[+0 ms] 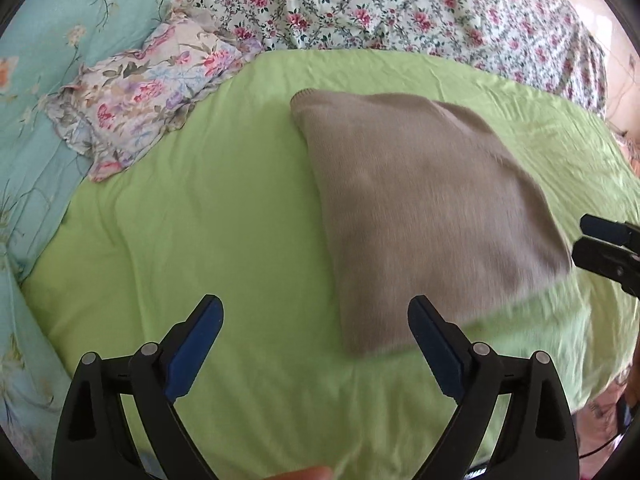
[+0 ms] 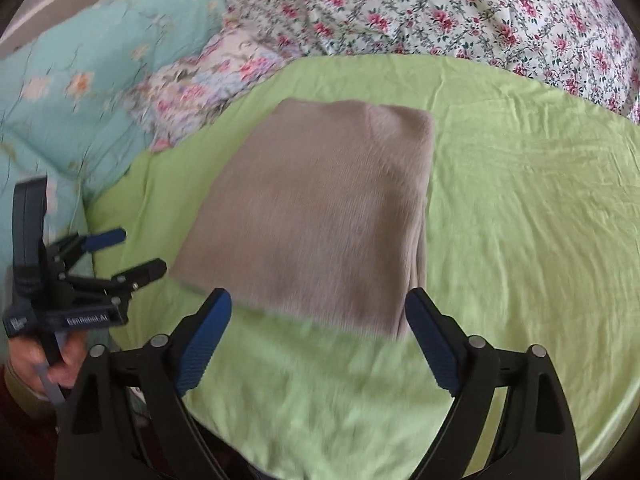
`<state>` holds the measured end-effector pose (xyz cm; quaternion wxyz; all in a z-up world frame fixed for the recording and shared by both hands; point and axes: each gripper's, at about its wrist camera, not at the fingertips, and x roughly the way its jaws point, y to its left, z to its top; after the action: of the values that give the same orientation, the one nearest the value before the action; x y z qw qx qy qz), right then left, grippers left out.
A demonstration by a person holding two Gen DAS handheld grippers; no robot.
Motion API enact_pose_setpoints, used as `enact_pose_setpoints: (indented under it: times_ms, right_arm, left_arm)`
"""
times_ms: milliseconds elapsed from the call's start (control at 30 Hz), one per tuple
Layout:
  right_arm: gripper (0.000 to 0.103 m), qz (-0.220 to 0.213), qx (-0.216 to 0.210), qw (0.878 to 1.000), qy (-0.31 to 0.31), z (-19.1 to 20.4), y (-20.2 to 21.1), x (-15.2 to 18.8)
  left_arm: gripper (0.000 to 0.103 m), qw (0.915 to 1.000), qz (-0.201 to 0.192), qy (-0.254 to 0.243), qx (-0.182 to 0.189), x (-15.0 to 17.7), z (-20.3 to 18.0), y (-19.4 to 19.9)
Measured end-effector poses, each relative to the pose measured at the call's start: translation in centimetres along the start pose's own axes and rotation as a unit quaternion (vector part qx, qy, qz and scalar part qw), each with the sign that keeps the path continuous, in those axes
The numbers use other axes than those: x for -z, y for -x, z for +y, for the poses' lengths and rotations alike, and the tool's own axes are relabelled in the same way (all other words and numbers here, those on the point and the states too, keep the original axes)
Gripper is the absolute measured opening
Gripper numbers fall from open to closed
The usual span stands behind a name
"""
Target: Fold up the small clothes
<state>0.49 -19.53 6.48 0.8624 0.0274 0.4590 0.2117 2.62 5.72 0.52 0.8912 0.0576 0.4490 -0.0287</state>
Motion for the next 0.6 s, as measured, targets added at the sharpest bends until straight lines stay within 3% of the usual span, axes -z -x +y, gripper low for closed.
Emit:
enact_pose_setpoints:
  times_ms: [267, 600]
  right_arm:
    - [0.093, 0.033, 0.002, 0.999, -0.002, -0.3, 0.6, 2.8]
    - [0.099, 0.013, 0.007, 1.000, 0.019, 0.6, 2.2, 2.3]
  left_arm:
    - [0.099, 0.9997, 0.013, -0.023, 0.001, 3.5, -1.0, 1.8]
    - [0.102, 0.9994, -0.017, -0.031, 0.002, 2.5, -1.9, 4.1]
